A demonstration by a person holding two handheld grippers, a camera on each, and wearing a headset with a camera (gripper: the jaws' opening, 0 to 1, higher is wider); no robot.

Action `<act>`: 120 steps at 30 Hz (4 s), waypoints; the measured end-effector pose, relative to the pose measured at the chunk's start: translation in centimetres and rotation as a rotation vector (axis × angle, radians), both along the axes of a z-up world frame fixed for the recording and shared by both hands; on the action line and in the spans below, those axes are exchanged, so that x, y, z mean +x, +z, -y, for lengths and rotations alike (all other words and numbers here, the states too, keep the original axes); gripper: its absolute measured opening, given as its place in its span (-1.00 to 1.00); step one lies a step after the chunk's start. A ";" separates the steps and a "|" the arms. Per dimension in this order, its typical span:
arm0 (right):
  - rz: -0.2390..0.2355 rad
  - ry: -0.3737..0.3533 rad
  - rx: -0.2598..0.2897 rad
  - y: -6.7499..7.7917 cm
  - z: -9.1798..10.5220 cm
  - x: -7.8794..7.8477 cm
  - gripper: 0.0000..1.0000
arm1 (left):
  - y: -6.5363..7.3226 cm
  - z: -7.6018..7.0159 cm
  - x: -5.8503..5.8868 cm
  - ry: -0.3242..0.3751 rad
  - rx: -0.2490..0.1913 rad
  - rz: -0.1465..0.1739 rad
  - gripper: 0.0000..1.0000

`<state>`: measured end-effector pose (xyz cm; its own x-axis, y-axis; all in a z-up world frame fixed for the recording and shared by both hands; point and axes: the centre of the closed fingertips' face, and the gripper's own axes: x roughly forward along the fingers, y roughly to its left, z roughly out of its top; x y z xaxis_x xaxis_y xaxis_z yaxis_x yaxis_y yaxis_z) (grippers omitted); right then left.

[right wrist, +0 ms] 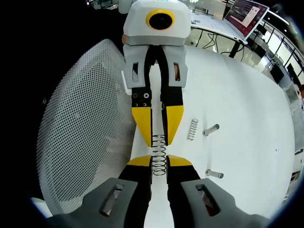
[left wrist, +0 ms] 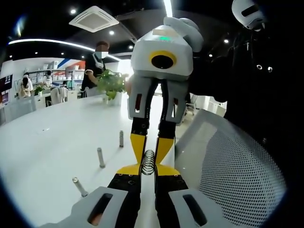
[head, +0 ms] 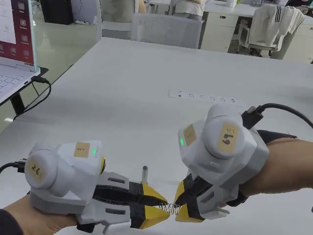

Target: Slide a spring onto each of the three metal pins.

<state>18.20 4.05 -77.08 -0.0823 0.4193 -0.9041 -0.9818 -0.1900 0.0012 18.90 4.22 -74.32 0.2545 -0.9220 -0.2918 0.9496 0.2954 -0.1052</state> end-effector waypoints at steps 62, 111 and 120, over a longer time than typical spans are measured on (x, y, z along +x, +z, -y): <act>-0.014 -0.067 0.067 1.3 -0.2 0.6 -0.77 | 0.5 -0.6 0.5 0.022 -0.013 0.032 -0.97; 0.019 -0.036 0.062 3.2 -1.8 0.0 -0.83 | -0.4 0.1 0.4 0.011 0.011 0.023 -0.89; 0.026 -0.047 0.045 2.9 -1.1 0.5 -0.83 | -0.7 -0.4 0.7 0.028 0.021 0.017 -0.70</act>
<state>18.75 5.18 -74.14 -0.0380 0.4623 -0.8859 -0.9892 -0.1430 -0.0323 19.56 4.59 -75.03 0.2851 -0.9082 -0.3065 0.9425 0.3239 -0.0830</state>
